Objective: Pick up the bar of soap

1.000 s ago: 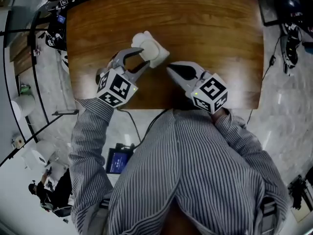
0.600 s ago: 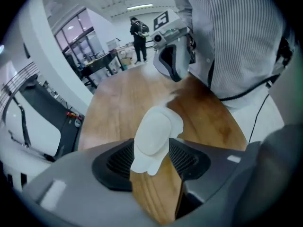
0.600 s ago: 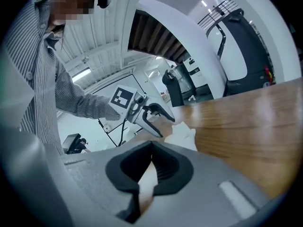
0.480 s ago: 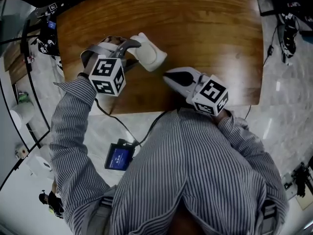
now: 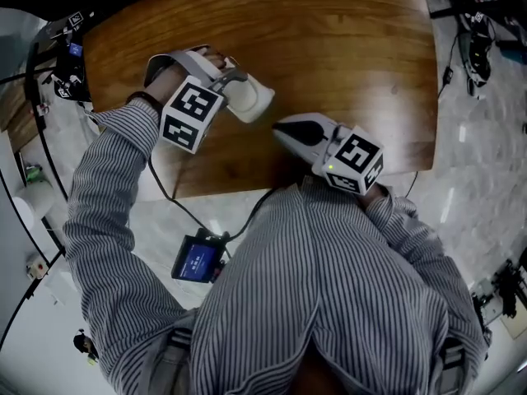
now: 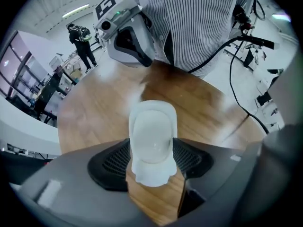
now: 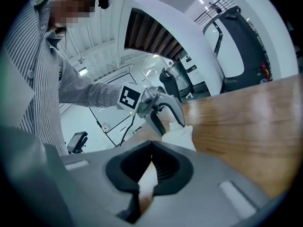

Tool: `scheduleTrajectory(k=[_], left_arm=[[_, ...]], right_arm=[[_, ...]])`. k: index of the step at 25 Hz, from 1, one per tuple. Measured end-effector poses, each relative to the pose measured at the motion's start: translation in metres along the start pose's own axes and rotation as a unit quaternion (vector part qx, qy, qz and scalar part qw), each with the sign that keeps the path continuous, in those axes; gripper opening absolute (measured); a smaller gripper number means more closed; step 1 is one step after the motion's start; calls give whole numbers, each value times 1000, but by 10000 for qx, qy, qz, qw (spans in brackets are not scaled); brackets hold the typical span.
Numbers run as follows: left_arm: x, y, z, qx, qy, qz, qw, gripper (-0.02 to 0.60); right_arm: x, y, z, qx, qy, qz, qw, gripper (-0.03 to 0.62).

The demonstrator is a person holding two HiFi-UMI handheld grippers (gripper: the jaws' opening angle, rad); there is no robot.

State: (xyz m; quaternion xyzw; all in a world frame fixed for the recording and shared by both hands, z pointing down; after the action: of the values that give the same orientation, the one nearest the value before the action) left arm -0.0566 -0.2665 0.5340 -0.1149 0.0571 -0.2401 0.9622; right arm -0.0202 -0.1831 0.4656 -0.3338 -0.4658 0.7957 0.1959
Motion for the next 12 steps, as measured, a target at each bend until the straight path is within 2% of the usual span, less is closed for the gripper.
scheduleTrajectory(k=[5,8,12], left_arm=[[1,3,11,90,-472,237,9986,296],[-3,4,11,128,-791,262,9964,278],[-2,4,10,80,-914,209,9956,278]], right_arm=[[-6,-2,-4,-21,-98,101,9999,3],[-6,-2,-6,-46,-169,142,9997,3],[-9,-4,-8,-50,-214,206,9995,3]])
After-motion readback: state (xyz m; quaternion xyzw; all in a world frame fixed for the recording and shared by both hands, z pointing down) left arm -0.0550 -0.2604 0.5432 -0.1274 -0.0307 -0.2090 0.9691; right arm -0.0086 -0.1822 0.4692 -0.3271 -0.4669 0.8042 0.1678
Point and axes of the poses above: the fingertips, and each gripper's own axes: z forward along the fingers, x to its left, y out of its top, the point moved 1 cm from there along -z, backward along the fingers, and after that the axes turned 14 degrees about -z, right-handed, at the moved point
